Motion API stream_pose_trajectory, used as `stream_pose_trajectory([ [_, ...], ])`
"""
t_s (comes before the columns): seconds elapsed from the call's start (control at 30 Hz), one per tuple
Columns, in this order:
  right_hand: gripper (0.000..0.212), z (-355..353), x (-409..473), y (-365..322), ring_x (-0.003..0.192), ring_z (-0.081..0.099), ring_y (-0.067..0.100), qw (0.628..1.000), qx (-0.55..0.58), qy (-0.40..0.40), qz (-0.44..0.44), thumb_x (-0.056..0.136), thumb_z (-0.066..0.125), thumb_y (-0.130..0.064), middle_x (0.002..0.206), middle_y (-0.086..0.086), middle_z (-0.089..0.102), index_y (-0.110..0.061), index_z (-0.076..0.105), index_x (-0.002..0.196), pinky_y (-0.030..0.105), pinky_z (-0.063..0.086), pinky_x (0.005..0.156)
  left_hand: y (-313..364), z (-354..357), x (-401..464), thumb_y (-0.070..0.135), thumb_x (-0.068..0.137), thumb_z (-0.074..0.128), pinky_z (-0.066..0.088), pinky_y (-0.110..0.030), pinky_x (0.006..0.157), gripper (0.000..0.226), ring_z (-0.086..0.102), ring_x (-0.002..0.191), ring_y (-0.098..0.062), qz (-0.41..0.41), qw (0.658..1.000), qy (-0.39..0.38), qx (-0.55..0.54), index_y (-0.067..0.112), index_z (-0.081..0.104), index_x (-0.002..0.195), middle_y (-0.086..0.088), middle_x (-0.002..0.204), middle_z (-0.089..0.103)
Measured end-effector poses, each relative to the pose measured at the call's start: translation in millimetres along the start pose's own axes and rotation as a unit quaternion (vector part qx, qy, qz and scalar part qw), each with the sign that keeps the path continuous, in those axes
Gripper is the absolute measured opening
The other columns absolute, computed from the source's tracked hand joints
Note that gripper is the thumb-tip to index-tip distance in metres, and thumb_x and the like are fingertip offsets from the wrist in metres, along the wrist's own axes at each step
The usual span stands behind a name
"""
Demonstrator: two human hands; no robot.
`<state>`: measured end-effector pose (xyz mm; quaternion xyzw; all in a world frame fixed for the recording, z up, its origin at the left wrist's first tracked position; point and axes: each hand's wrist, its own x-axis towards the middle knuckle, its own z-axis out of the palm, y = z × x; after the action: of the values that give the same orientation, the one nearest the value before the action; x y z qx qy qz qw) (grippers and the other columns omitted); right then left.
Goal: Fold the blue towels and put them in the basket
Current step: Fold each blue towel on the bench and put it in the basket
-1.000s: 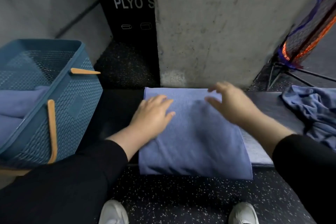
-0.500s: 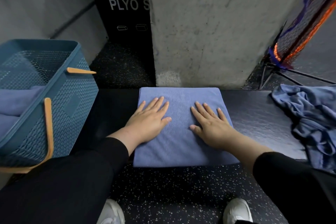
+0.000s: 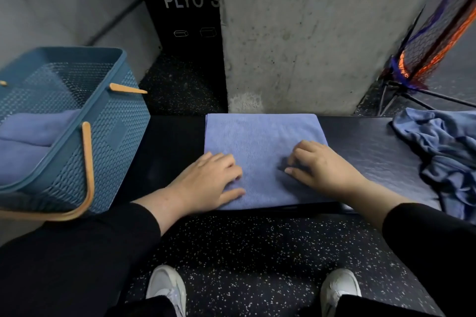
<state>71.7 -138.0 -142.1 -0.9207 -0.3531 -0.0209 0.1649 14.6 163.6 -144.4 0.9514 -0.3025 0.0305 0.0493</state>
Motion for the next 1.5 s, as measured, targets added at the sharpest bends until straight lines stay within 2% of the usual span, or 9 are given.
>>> stream_pose_trajectory([
  [0.1, 0.031, -12, -30, 3, 0.082, 0.052, 0.013, 0.999, -0.009, -0.037, -0.022, 0.09, 0.054, -0.061, 0.092, -0.014, 0.051, -0.03, 0.056, 0.085, 0.036, 0.047, 0.075, -5, -2, -26, 0.069, 0.091, 0.044, 0.038, -0.029, 0.092, 0.042, 0.045, 0.097, -0.007, 0.023, 0.999, -0.039, -0.014, 0.032, 0.058, 0.107, 0.014, 0.104, 0.046],
  [0.27, 0.034, -22, -74, 17, 0.109, 0.057, 0.013, 0.997, -0.026, -0.076, 0.003, 0.084, 0.065, -0.052, 0.125, -0.012, 0.056, -0.032, 0.064, 0.111, 0.038, 0.049, 0.088, -9, -3, -55, 0.062, 0.093, 0.045, 0.035, -0.03, 0.106, 0.05, 0.045, 0.121, -0.006, 0.005, 0.998, -0.053, -0.015, 0.034, 0.056, 0.133, 0.015, 0.131, 0.048],
  [0.4, 0.039, -25, -81, 19, 0.107, 0.065, 0.02, 0.997, -0.031, -0.051, 0.041, 0.073, 0.078, -0.01, 0.122, -0.002, 0.064, -0.013, 0.07, 0.111, 0.028, 0.049, 0.094, -4, -6, -60, 0.044, 0.094, 0.048, 0.038, -0.032, 0.105, 0.038, 0.052, 0.123, -0.009, -0.017, 0.999, -0.035, -0.006, 0.032, 0.061, 0.127, 0.013, 0.133, 0.055],
  [0.5, 0.027, -24, -83, 13, 0.103, 0.067, 0.017, 0.997, -0.038, -0.035, 0.059, 0.078, 0.074, -0.007, 0.12, -0.006, 0.066, -0.013, 0.073, 0.105, 0.016, 0.043, 0.087, 1, -7, -63, 0.047, 0.093, 0.054, 0.035, -0.033, 0.11, 0.043, 0.046, 0.129, -0.007, -0.031, 0.998, -0.047, 0.004, 0.031, 0.059, 0.132, 0.013, 0.139, 0.051],
  [0.7, 0.018, -33, -82, 7, 0.098, 0.066, 0.015, 0.989, 0.018, -0.004, 0.146, 0.095, 0.06, -0.018, 0.11, -0.01, 0.07, -0.019, 0.068, 0.11, 0.027, 0.047, 0.083, 6, -8, -61, 0.038, 0.093, 0.031, 0.043, -0.033, 0.1, 0.037, 0.056, 0.103, -0.009, -0.096, 0.995, -0.019, -0.014, 0.025, 0.065, 0.102, 0.014, 0.108, 0.061],
  [0.9, 0.012, -45, -80, 0, 0.066, 0.058, 0.001, 0.965, 0.114, -0.007, 0.237, 0.099, 0.056, -0.032, 0.071, -0.012, 0.065, -0.032, 0.056, 0.087, 0.021, 0.041, 0.062, 10, -29, -58, 0.028, 0.098, 0.053, 0.039, -0.03, 0.058, 0.019, 0.045, 0.057, -0.008, -0.278, 0.924, 0.021, -0.262, 0.027, 0.055, 0.079, 0.007, 0.066, 0.055],
  [1.17, 0.012, -71, -74, -9, 0.071, 0.054, 0.007, 0.934, 0.244, 0.037, 0.26, 0.099, 0.059, -0.021, 0.081, -0.002, 0.07, -0.025, 0.064, 0.089, 0.028, 0.046, 0.075, 11, -47, -56, 0.019, 0.098, 0.057, 0.035, -0.032, 0.063, 0.02, 0.041, 0.061, -0.01, -0.328, 0.85, 0.081, -0.403, 0.016, 0.064, 0.08, 0.004, 0.062, 0.05],
  [1.37, 0.011, -95, -77, -24, 0.078, 0.055, 0.01, 0.884, 0.388, 0.034, 0.256, 0.1, 0.056, -0.012, 0.084, 0.002, 0.064, -0.013, 0.066, 0.098, 0.032, 0.049, 0.076, 9, -68, -60, 0.039, 0.084, 0.057, 0.041, -0.036, 0.077, 0.024, 0.052, 0.075, -0.012, -0.325, 0.82, 0.107, -0.459, 0.018, 0.068, 0.081, -0.002, 0.075, 0.061],
  [1.5, 0.012, -96, -79, -24, 0.081, 0.058, 0.014, 0.863, 0.428, -0.007, 0.269, 0.1, 0.056, -0.013, 0.087, 0.009, 0.066, -0.011, 0.067, 0.099, 0.034, 0.051, 0.079, 8, -73, -63, 0.039, 0.083, 0.057, 0.043, -0.04, 0.072, 0.027, 0.052, 0.072, -0.017, -0.326, 0.793, 0.055, -0.512, 0.013, 0.066, 0.082, 0.0, 0.073, 0.058],
])
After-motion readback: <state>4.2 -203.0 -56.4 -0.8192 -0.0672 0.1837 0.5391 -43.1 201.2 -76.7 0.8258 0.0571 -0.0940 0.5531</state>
